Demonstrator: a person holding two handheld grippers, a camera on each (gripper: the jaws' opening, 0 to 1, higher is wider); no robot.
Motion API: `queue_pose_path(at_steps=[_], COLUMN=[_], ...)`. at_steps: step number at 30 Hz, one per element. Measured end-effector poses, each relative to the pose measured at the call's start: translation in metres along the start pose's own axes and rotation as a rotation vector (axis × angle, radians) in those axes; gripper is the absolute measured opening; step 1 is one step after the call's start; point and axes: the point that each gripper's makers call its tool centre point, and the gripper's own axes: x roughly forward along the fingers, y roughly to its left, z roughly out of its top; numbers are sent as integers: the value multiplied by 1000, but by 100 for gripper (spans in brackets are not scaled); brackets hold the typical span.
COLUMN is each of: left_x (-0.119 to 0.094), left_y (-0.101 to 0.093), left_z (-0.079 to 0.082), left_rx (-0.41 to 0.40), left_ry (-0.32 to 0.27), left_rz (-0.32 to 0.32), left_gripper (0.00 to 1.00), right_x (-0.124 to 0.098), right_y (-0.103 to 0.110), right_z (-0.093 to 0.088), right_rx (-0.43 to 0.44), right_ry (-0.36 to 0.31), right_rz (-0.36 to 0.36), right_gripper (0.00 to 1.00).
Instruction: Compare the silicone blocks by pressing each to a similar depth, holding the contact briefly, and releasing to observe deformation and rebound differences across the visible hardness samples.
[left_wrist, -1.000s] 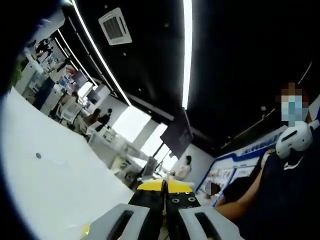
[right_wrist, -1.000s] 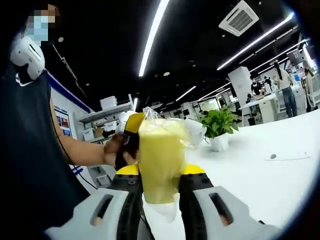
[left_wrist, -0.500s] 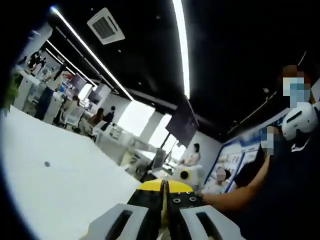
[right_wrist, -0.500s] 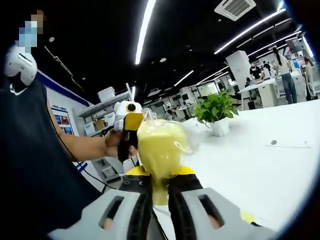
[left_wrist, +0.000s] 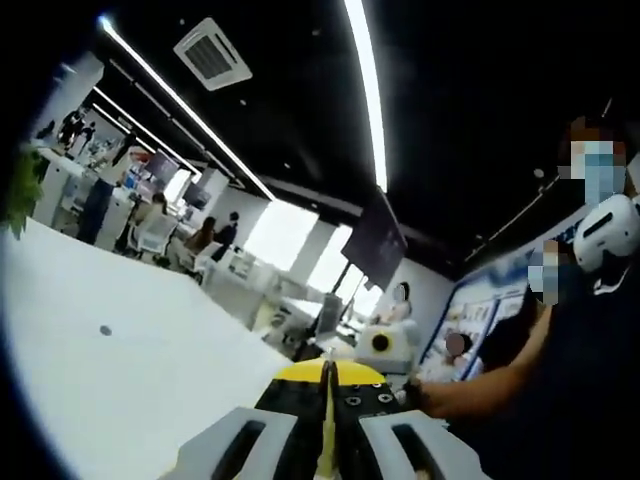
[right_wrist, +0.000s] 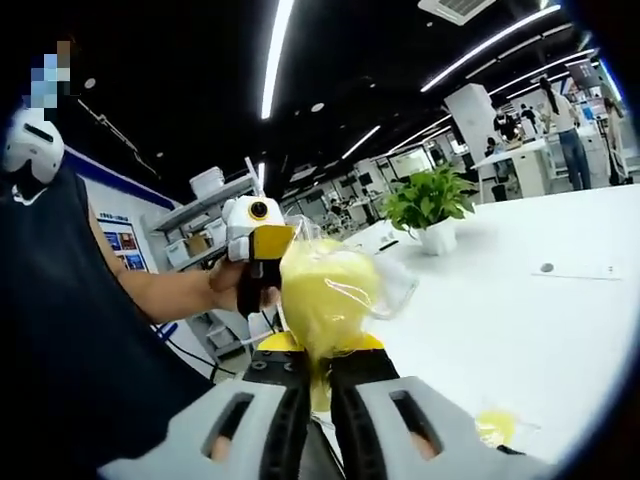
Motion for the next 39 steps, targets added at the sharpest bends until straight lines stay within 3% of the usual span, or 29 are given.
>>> queue_pose_path(at_steps=[2,13,15,17,25,28,29,31,32,34,39], left_x=[-2,-4,-5,-6,-8,-10,-9,-10,-10,-9,-10], left_y=[-1,-1,-2,-1,-4,-12,-10,-9,-9,-11,-13], left_z=[0,-2,-2,-4,-12,-15,-13,-16,-16,-15,-14], left_rx=[-50,-54,-42,23,5,-80,-61,58,65,15,-13], left_ry=[6,5,1,10,45,80,79,93,92,78,53], left_rz=[-11,3,-4,10,12,-23,-17,0,3,-2,-7], left_gripper=[0,0,0,0,0,0,0,0,0,0,0], right_x=[0,2,1,1,-2,-4,-4,-3,-3,-3,-4], right_y=[1,3,5,6,8,10,10,12,12,12,14], right_z=[0,-3,-2,-3,-11,-12,-12,-14,-15,-14,-13], right_rx=[5,20,20,19,17,17,22,26,26,25,28], right_ry=[1,13,14,19,45,44,44,59,63,59,52], right_rz=[3,-6,-4,-6,-11,-6,-3,-1,1,4,8], right_gripper=[1,1,1,1,1,1,1,1,1,1,1])
